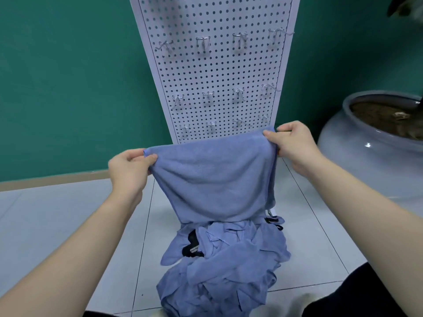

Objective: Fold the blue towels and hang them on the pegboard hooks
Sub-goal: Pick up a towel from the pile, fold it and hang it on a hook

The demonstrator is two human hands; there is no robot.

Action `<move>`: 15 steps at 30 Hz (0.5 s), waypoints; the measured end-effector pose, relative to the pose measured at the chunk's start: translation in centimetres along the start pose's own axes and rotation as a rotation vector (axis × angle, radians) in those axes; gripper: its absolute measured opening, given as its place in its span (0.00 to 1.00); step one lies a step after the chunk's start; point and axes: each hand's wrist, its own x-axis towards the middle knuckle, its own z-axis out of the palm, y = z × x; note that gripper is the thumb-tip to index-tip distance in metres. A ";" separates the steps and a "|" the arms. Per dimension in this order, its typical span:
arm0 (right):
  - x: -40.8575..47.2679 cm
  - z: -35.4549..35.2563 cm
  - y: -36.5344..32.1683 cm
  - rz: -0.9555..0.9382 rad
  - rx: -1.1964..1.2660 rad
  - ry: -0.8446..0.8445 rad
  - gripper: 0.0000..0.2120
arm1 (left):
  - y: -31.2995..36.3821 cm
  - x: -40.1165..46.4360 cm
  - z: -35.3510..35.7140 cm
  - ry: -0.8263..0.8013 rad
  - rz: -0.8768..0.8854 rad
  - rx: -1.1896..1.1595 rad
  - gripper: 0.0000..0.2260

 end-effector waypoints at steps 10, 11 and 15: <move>-4.4 3.8 -1.0 0.122 0.102 -0.157 0.10 | 1.2 -2.9 2.2 -0.051 0.052 0.059 0.11; -5.2 4.5 -1.3 0.096 0.119 -0.159 0.12 | 1.5 -3.8 2.6 -0.072 0.085 0.058 0.10; -8.7 7.1 -1.6 0.005 0.116 -0.215 0.15 | 2.2 -7.2 4.4 -0.183 0.200 0.092 0.08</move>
